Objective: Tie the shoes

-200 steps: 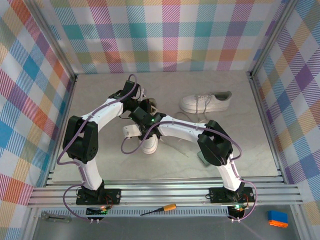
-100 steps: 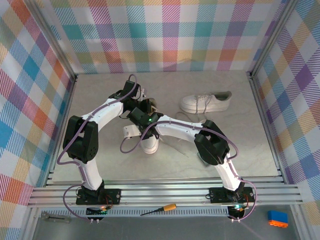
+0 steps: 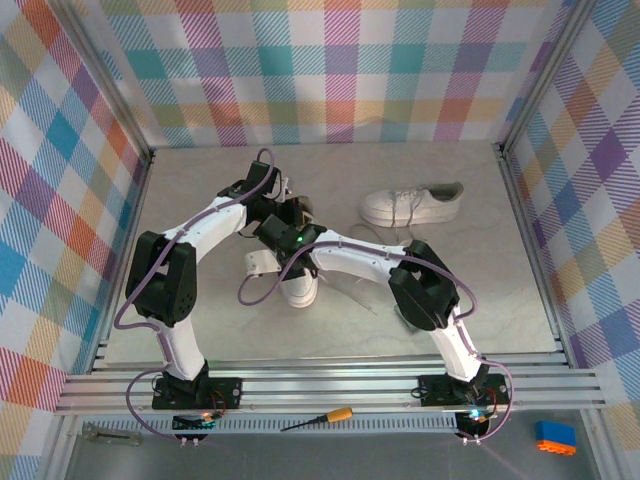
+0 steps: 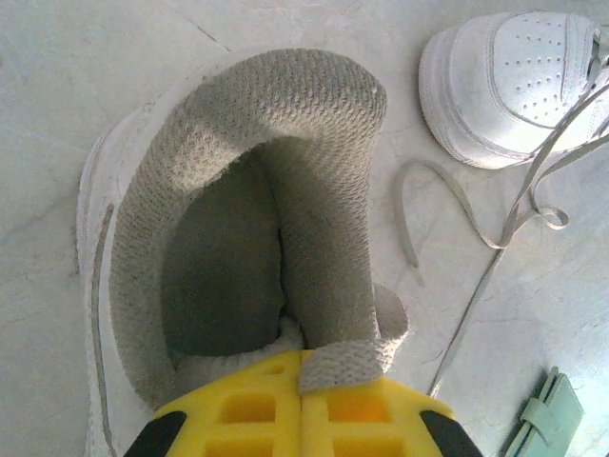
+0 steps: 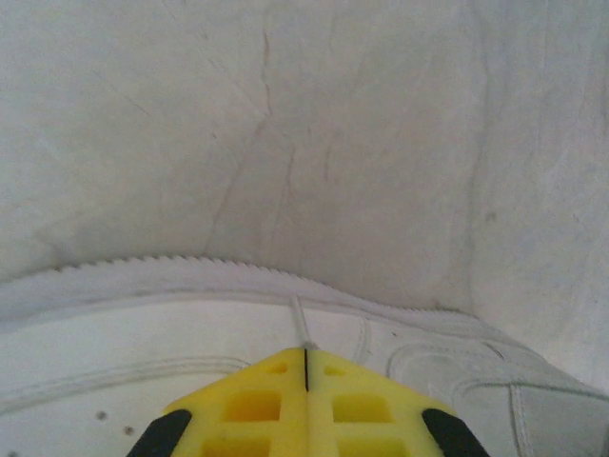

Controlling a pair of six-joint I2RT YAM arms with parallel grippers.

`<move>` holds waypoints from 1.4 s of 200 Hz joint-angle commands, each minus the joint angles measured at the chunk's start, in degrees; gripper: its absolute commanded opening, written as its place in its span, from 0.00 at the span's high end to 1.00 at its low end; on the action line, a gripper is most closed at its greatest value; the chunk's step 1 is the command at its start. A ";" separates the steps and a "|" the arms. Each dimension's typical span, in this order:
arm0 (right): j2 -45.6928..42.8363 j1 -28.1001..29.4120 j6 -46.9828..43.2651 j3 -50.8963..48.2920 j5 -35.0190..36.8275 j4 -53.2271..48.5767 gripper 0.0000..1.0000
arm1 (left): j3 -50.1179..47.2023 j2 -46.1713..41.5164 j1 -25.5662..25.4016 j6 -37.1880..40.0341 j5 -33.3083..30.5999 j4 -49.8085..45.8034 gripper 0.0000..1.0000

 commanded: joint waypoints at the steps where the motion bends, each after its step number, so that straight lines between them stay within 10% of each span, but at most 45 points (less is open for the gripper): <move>1: -0.92 1.99 1.56 2.07 -3.75 -1.42 1.00 | 1.52 0.81 0.85 0.55 0.87 -1.34 1.00; 148: 2.75 6.26 2.23 14.26 -1.10 -15.85 1.00 | 3.72 2.00 1.63 0.28 2.45 -3.98 1.00; 180: 6.77 7.07 0.21 19.83 5.01 -21.85 0.74 | 4.58 2.50 1.90 0.29 3.08 -4.93 1.00; 280: 12.45 5.16 -2.83 25.56 13.91 -27.69 0.66 | 6.62 4.75 2.08 0.31 5.09 -6.79 1.00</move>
